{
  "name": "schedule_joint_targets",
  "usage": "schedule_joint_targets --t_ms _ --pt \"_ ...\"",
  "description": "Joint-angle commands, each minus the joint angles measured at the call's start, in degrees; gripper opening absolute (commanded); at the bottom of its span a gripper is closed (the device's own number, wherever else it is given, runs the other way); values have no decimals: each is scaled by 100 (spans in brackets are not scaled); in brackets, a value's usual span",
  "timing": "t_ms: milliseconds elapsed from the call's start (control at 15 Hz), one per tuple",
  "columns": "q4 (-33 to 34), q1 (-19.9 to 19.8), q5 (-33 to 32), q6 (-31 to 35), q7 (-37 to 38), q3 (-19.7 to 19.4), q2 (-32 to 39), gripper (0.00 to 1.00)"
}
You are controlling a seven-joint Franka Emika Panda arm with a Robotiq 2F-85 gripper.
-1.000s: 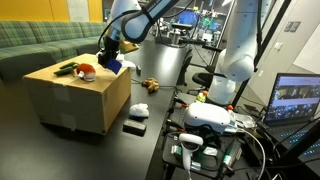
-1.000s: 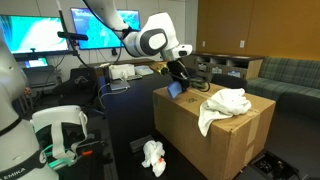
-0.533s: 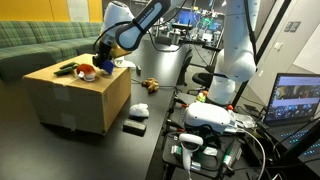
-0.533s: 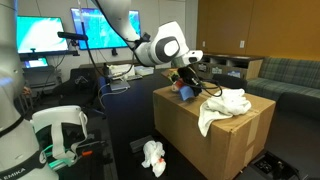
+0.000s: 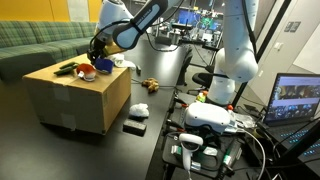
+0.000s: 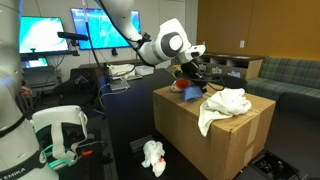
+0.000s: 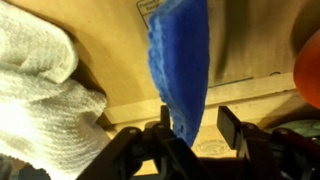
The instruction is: Remove the brown moose, white plastic, toy vegetable, put them on the table and put the white cloth, blue sponge and black whiteboard eraser on the box
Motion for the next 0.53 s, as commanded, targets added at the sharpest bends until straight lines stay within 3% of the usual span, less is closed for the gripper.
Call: schedule_joint_targets --t_ms 0,133,467 --pt "130 201 -349 -109 374 -226 -243 85" --pt "98 244 -440 -87 480 -258 -405 99" --pt "-199 219 -236 108 332 -51 -835 100"
